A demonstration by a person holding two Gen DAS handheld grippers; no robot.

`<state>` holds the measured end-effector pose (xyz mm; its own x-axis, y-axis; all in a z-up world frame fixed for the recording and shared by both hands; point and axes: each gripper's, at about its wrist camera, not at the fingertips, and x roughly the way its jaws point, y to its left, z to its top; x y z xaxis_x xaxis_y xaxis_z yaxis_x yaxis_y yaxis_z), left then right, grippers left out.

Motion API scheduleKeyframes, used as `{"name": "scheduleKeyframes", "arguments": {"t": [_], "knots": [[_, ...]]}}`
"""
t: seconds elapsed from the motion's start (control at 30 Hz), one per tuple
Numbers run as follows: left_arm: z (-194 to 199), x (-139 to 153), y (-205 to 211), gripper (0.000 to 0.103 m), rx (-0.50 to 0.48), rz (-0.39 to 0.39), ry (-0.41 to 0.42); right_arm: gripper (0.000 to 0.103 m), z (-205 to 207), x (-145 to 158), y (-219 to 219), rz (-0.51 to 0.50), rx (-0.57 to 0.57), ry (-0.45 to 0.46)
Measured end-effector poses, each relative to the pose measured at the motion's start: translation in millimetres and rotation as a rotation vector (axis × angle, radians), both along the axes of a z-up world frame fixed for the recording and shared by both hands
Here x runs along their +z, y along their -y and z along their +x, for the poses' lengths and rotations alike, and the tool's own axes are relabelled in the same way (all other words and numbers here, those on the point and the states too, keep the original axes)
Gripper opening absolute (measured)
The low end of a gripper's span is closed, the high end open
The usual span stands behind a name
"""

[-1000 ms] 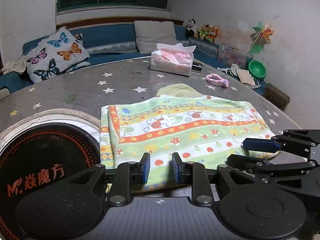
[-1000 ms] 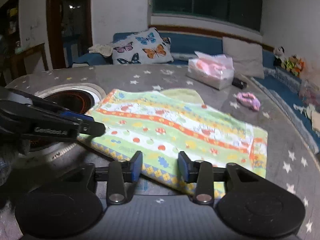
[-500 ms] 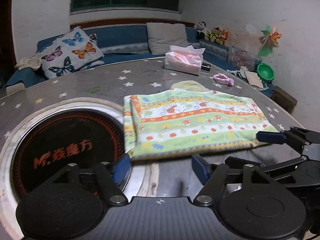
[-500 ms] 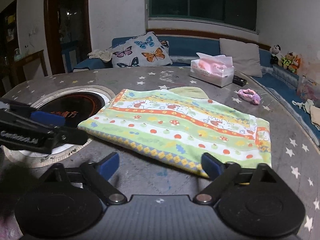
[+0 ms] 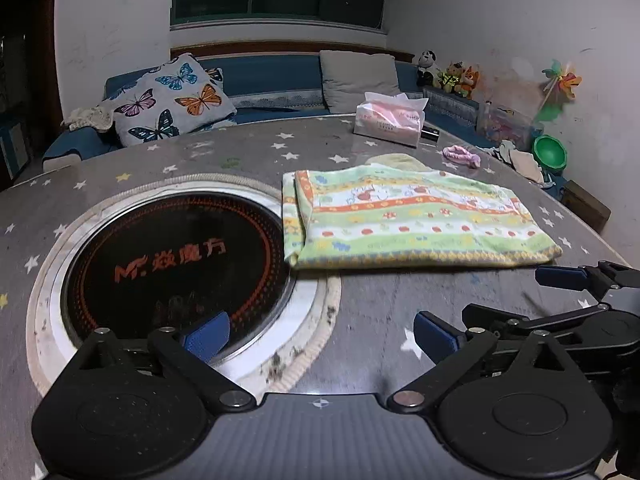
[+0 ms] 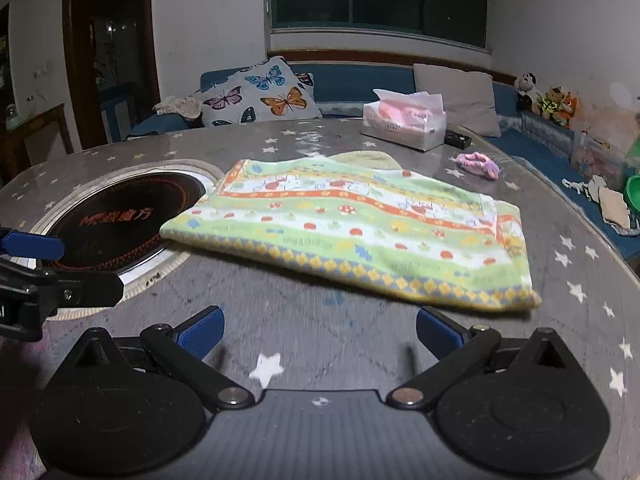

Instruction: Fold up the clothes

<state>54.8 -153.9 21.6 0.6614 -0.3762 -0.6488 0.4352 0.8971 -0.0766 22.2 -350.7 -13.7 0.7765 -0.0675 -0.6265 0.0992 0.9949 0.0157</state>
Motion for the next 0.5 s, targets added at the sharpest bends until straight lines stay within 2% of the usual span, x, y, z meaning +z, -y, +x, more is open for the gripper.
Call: {"name": "scheduleKeyframes", "arguments": {"t": [0.5], "knots": [[-23.9, -3.3, -0.6, 0.100, -0.009, -0.014, -0.008, 0.103, -18.6, -8.7, -9.1, 0.029, -0.023, -0.020]]}}
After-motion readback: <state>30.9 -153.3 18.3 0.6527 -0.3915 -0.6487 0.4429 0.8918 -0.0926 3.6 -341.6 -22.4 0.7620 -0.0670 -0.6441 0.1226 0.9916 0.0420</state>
